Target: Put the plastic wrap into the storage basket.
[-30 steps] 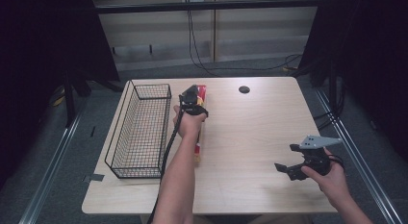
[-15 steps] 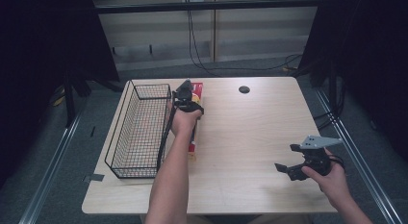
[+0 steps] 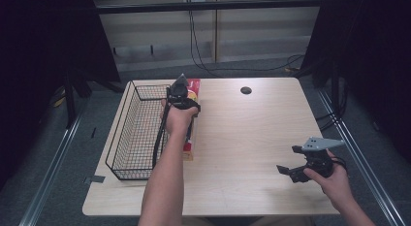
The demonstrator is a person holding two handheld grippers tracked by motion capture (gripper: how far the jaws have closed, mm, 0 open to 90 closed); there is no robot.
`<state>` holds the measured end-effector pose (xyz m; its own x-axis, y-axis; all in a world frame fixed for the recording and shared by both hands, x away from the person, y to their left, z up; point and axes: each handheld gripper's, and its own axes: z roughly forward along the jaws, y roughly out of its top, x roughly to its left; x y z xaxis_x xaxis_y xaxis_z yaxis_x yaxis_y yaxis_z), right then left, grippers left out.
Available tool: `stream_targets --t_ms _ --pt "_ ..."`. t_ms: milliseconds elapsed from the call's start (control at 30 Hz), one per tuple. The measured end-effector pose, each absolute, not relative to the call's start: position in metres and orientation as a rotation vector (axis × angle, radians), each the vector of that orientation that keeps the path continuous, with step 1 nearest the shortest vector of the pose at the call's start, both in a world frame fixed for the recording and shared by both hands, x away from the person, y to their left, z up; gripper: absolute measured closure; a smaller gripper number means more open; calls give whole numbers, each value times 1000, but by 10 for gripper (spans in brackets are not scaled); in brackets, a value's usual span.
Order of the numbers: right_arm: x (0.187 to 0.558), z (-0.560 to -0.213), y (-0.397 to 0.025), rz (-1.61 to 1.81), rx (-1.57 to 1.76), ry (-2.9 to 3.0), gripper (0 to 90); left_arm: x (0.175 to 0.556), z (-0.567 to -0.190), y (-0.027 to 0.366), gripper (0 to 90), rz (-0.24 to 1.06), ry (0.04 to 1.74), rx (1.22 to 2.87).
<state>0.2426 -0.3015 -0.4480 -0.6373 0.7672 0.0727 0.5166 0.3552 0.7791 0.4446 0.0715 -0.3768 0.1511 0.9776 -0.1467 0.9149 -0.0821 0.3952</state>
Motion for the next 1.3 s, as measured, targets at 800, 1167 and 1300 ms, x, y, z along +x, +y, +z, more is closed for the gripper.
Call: stream_targets --t_ms 800,1167,1300 --pt "242 -449 -301 1153 1131 2325 39 433 -349 109 440 228 1844 1984" --pt "243 -449 -300 1148 1133 2328 39 430 -345 122 440 242 1860 1979" --pt "243 -449 -300 1150 1134 2329 39 428 -344 126 440 238 1866 1978"
